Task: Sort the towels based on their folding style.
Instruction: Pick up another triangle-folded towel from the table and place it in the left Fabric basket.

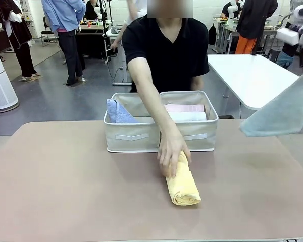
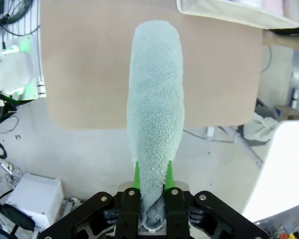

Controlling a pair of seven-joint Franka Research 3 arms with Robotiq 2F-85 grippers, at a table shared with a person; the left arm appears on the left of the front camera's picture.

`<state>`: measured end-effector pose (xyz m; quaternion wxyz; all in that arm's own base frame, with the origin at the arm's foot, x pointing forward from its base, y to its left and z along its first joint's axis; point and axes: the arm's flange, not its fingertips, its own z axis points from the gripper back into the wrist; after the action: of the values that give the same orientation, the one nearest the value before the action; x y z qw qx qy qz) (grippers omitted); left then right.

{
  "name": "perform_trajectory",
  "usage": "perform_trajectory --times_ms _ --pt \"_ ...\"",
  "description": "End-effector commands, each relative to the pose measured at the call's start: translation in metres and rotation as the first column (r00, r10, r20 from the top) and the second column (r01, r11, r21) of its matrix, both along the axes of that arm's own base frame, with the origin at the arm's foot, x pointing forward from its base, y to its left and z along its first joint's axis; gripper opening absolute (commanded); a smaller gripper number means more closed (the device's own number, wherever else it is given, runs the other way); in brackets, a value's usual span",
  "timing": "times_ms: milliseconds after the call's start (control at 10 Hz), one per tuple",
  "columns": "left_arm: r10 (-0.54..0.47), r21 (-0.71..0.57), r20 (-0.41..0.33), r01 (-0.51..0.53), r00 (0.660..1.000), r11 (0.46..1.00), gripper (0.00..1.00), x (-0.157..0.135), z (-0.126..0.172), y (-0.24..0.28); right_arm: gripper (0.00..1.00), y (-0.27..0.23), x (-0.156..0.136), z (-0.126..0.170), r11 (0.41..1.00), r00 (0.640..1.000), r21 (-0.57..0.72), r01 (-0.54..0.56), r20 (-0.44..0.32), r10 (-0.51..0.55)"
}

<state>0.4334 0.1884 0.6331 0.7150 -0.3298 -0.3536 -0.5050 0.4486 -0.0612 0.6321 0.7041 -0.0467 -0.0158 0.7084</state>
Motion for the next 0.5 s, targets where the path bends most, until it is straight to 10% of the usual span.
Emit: perform_trajectory --times_ms 0,400 --pt "-0.003 -0.006 0.002 0.003 1.0 1.0 1.0 -0.003 0.001 -0.001 0.12 0.004 -0.019 0.01 0.999 0.998 -0.017 0.044 0.042 -0.044" --pt "-0.003 -0.006 0.002 0.003 1.0 1.0 1.0 -0.003 0.001 -0.001 0.12 0.002 -0.035 0.033 0.999 0.998 0.013 0.039 0.058 -0.04"
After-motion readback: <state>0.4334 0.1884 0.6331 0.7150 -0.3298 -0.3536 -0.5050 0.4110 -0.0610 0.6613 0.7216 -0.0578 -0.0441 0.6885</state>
